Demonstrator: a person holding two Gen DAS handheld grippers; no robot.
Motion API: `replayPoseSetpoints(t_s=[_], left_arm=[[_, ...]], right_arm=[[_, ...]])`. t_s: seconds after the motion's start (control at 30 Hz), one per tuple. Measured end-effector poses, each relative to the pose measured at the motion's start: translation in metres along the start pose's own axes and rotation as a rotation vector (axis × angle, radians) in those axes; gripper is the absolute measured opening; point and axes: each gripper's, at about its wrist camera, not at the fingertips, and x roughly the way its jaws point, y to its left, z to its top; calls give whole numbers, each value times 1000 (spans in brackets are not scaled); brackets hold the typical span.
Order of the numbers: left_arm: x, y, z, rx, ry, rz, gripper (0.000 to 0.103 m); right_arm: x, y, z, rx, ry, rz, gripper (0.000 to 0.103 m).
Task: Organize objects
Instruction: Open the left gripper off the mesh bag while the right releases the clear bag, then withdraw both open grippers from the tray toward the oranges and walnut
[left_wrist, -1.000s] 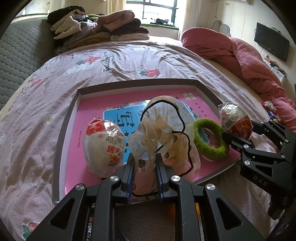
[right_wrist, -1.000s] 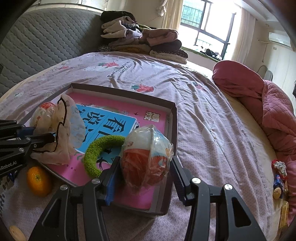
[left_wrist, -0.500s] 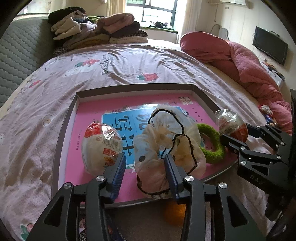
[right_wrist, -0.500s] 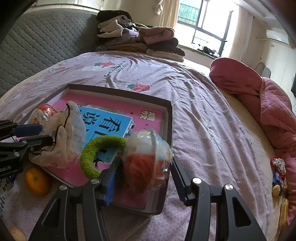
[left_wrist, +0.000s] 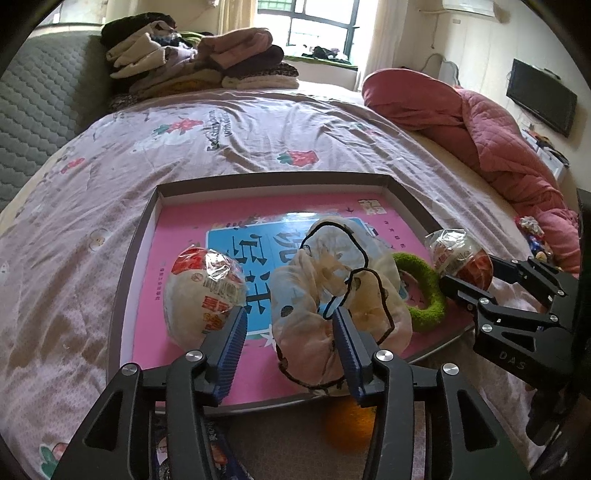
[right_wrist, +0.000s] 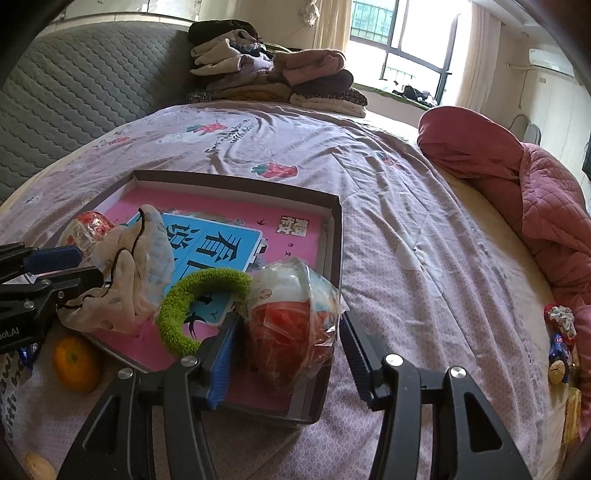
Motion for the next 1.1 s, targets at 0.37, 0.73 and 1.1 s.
replayPoseSetpoints(t_s=[0.37,0.73,1.1], left_arm=[[-6,1,0,-10,-20,-11,54],[-18,-6,2,11,-42,-14,55],[-37,-14,0,32,-71,-11,55]], right_arm=[[-1,-4,0,25,2,6,57],[-4,-5,3,26,-13,5,59],[-10,-3,4,17,-25,14,59]])
